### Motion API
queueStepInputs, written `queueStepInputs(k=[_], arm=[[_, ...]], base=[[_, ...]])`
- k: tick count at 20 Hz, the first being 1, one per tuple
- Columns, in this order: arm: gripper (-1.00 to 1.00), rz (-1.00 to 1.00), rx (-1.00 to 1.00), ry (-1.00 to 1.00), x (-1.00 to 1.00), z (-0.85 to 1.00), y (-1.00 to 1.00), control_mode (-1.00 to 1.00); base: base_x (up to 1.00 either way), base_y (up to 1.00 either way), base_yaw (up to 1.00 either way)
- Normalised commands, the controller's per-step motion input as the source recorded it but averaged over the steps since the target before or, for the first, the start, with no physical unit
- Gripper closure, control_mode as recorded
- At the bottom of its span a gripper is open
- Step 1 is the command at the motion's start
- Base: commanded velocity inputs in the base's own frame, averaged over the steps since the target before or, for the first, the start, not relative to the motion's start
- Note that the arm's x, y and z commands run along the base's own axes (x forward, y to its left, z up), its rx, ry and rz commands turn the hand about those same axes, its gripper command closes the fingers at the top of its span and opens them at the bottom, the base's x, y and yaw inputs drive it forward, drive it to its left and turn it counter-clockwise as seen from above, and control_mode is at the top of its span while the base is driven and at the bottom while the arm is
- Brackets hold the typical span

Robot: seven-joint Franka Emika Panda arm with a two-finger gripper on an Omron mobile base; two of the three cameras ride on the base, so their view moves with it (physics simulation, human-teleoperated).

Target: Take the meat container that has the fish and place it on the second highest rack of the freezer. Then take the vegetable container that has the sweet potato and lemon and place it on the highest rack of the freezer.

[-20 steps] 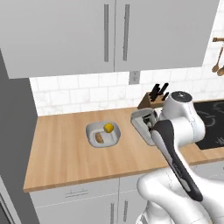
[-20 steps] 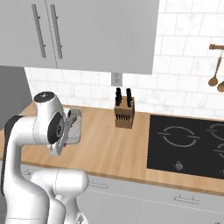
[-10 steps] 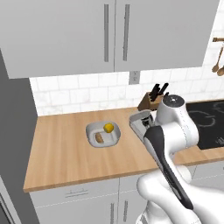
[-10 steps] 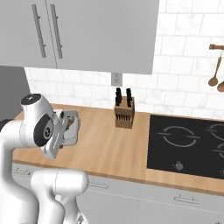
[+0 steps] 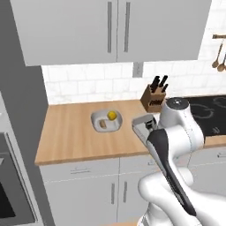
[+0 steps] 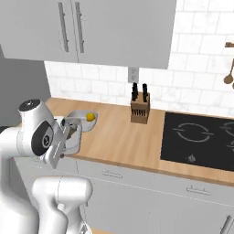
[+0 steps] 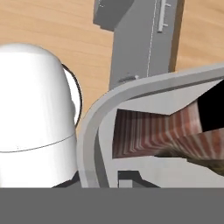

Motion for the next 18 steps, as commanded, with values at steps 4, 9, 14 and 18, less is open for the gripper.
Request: queueStepInputs(k=[4,9,14,18], arm=[[1.00,0.00,0.00,0.00,0.00,0.00,0.00,1.00],[1.00,0.00,0.00,0.00,0.00,0.00,0.00,1.00],[1.00,0.00,0.00,0.00,0.00,0.00,0.00,1.00],[1.00,0.00,0.00,0.00,0.00,0.00,0.00,1.00]], base=[[-0.80,0.45,0.57],[-0.31,0.60,0.81],[-0.01,0.70,0.81],[0.19,0.99,0.67]])
